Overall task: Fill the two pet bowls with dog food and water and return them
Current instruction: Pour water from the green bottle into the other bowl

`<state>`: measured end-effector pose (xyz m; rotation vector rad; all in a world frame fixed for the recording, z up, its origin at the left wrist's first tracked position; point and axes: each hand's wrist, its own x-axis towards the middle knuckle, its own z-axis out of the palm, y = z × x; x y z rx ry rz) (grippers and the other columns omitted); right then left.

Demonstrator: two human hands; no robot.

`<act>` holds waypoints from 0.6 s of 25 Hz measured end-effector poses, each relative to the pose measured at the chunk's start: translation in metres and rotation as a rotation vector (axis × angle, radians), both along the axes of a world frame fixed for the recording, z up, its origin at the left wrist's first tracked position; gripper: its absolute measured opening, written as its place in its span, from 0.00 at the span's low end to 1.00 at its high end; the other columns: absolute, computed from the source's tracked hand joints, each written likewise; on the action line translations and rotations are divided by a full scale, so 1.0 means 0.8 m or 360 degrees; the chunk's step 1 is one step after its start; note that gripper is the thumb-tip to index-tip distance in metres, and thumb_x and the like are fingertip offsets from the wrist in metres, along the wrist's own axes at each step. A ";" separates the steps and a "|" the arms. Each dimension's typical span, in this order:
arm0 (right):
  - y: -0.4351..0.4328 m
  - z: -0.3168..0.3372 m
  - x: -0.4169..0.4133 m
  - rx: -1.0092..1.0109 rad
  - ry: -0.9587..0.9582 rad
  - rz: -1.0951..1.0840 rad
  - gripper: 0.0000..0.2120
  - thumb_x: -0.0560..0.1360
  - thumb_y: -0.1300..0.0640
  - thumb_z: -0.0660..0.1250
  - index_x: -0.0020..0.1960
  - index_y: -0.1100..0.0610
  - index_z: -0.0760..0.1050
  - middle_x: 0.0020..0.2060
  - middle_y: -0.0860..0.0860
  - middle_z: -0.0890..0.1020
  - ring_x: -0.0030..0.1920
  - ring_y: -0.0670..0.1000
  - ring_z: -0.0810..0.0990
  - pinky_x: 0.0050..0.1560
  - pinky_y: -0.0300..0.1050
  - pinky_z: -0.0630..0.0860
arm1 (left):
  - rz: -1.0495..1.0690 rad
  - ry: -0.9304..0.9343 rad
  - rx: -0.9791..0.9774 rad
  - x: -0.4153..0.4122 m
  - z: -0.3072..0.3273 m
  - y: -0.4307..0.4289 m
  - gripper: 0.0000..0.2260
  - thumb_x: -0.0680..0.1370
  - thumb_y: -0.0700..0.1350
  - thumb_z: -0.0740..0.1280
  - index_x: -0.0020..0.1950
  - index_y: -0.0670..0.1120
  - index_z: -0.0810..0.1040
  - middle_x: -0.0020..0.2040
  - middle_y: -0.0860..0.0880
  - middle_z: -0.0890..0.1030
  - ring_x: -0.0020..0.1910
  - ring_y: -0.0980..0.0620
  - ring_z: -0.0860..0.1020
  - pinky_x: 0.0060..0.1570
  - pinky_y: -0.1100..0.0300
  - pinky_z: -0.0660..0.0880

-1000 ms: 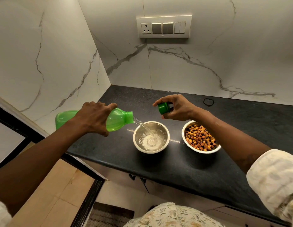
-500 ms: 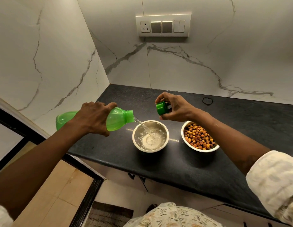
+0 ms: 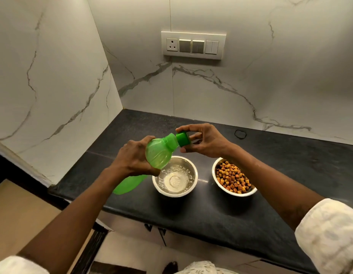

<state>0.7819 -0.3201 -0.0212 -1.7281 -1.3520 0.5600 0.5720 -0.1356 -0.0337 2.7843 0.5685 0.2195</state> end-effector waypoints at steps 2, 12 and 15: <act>0.000 0.009 0.000 0.0050 0.0000 0.0023 0.30 0.72 0.64 0.80 0.72 0.55 0.77 0.65 0.51 0.82 0.61 0.52 0.84 0.61 0.48 0.83 | -0.0094 -0.0099 -0.0101 0.015 0.001 -0.001 0.50 0.57 0.66 0.81 0.75 0.50 0.70 0.51 0.47 0.84 0.43 0.50 0.81 0.44 0.57 0.78; -0.006 0.069 0.018 0.0041 -0.0521 -0.0160 0.23 0.77 0.56 0.77 0.70 0.58 0.78 0.62 0.55 0.84 0.53 0.40 0.83 0.52 0.37 0.81 | -0.0380 -0.0414 -0.0344 0.090 0.030 -0.002 0.47 0.56 0.62 0.83 0.72 0.50 0.75 0.54 0.48 0.85 0.48 0.49 0.84 0.52 0.49 0.83; -0.002 0.081 0.015 -0.0131 -0.0686 -0.0616 0.33 0.76 0.31 0.68 0.46 0.63 0.85 0.38 0.58 0.87 0.33 0.48 0.85 0.36 0.51 0.82 | -0.0410 -0.0438 -0.0230 0.111 0.031 -0.012 0.49 0.55 0.66 0.79 0.73 0.50 0.73 0.53 0.46 0.86 0.46 0.46 0.84 0.52 0.48 0.83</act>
